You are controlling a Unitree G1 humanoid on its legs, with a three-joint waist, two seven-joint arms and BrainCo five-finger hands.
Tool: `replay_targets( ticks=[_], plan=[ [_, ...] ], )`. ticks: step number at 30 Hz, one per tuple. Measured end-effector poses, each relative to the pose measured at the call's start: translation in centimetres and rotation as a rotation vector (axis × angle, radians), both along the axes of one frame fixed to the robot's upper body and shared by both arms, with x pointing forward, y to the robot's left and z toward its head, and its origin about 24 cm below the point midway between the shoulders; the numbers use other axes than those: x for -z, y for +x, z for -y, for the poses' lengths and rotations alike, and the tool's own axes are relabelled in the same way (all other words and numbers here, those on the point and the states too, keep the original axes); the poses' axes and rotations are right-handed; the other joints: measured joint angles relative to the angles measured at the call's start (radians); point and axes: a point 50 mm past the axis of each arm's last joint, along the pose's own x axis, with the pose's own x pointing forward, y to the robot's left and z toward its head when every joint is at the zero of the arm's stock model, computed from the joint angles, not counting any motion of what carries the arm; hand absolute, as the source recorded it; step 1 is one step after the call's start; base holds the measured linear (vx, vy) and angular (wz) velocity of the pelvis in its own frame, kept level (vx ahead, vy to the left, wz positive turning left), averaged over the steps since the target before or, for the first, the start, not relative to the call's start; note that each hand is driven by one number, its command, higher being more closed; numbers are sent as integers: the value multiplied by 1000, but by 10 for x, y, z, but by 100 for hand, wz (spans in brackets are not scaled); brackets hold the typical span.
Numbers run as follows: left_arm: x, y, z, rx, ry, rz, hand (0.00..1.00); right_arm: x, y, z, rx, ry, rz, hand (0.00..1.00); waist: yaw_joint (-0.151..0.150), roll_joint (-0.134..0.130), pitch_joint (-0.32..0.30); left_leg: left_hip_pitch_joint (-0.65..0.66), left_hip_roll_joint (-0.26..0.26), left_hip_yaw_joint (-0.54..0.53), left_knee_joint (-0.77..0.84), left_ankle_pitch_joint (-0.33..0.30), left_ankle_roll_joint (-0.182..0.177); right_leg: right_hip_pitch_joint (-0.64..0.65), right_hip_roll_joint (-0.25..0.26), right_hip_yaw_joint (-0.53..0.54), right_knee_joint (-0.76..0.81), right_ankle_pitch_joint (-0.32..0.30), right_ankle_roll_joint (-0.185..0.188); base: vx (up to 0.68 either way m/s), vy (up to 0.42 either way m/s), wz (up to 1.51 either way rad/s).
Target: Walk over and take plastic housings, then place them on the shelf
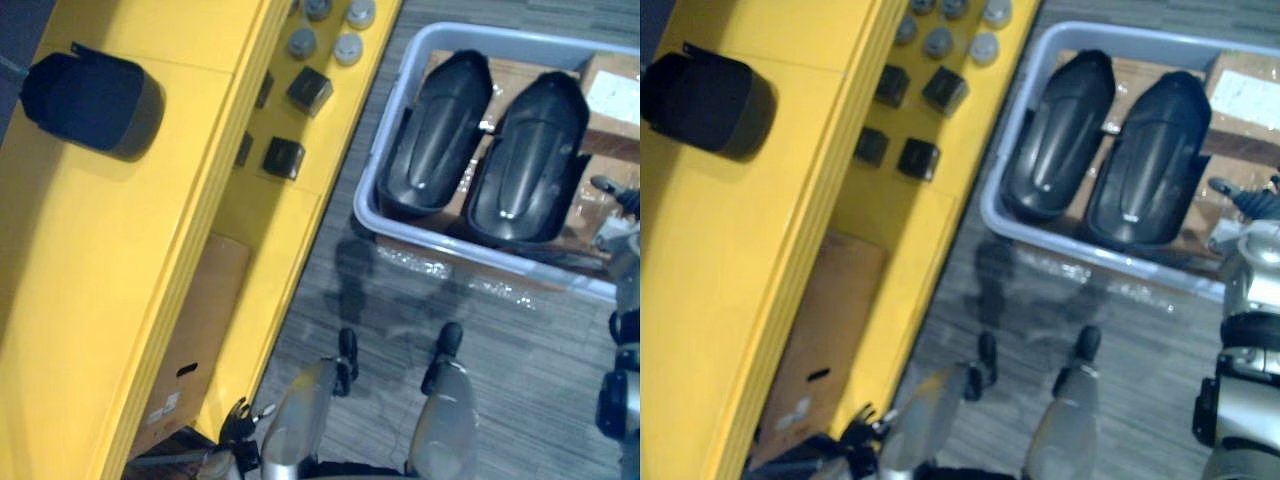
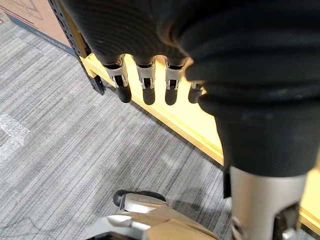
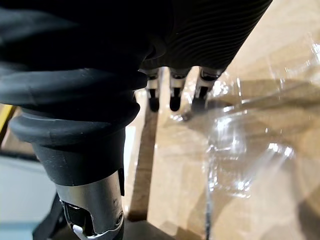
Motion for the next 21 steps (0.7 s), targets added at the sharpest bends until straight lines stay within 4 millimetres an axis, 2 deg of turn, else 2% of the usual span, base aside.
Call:
replay_targets(
  ticks=[7,12,17,21],
  plan=[
    [0,1,5,16,-9,0,0,-22,1,1,-11,-100,15,0,19,23,-15,-24,-3,-4,16,0,0,-18,-6,-3,10,0,0,-15,3,2],
    [0,1,6,30,-7,0,0,-35,6,-3,-39,-140,33,0,23,27,-19,-42,-4,-14,33,0,0,-26,-8,-8,20,0,0,-18,7,6],
    [0,1,7,32,-9,1,0,-32,8,-5,-44,-148,-17,0,27,30,-20,-51,-3,-23,47,0,0,-25,-9,-18,25,-1,-2,-37,7,5],
    [2,-1,10,18,-32,-11,0,-24,7,-3,-22,-106,-89,0,32,45,-31,-51,-1,-23,48,-1,0,-25,-9,-20,25,-6,-11,-9,2,0]
  ],
)
